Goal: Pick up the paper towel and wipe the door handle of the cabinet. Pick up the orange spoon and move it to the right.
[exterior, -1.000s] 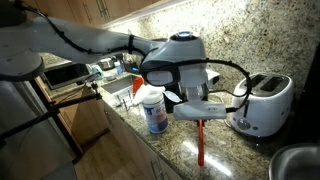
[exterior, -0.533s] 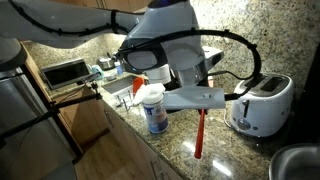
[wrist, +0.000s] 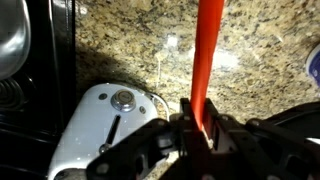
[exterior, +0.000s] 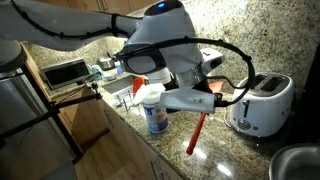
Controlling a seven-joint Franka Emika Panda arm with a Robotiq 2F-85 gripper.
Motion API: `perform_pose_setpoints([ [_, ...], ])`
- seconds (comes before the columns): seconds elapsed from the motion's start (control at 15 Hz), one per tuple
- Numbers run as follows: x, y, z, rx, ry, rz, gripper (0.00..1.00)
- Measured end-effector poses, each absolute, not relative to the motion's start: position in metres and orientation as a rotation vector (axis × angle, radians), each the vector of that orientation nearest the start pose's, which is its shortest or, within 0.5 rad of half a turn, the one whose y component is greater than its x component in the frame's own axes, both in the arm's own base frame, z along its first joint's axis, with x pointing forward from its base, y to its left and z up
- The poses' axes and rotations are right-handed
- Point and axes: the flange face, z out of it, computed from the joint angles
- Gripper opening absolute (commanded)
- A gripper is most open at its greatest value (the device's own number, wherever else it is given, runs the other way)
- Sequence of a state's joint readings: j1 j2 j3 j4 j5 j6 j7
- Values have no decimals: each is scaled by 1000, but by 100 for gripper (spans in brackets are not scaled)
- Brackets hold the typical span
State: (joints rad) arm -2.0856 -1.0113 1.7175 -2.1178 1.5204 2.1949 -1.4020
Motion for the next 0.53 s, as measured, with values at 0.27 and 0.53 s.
perform_pose_setpoints([
  [0.27,564,-140,298,-3188,-127,-746,4],
  [0.53,559,-151,295,-3235,202,-801,4],
])
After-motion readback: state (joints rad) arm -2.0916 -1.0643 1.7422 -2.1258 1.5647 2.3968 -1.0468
